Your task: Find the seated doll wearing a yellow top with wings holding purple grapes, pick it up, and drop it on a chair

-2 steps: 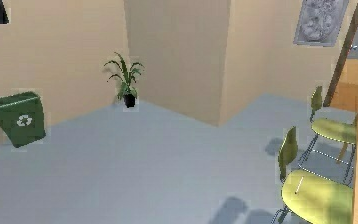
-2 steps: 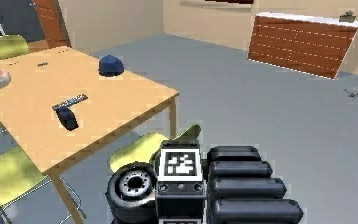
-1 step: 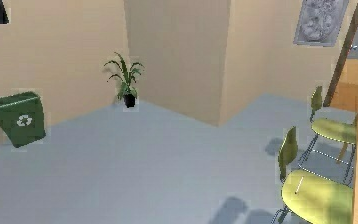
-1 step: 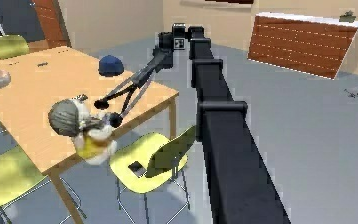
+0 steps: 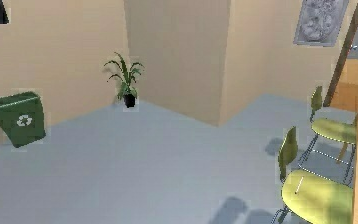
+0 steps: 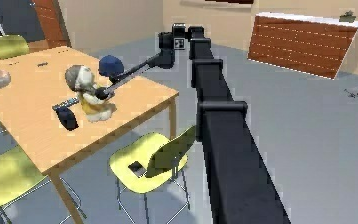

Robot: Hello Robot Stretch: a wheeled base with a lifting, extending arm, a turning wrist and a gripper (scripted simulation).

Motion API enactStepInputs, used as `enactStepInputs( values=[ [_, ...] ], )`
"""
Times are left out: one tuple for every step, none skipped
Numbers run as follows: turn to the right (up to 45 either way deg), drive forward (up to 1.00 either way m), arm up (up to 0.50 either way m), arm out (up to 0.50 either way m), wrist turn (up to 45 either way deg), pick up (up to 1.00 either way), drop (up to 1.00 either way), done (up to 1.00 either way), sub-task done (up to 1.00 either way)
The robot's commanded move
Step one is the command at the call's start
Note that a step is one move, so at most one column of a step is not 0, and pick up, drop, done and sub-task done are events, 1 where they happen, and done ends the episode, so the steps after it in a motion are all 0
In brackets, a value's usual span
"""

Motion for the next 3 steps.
enactStepInputs(
  values=[
    [0.0, 0.0, 0.0, 0.0, 45.0, 0.0, 0.0, 0.0, 0.0],
    [0.0, 0.0, 0.0, 0.0, 3.0, 0.0, 0.0, 0.0, 0.0],
    [0.0, 0.0, -0.22, 0.0, 0.0, 0.0, 0.0, 0.0, 0.0]
  ],
)
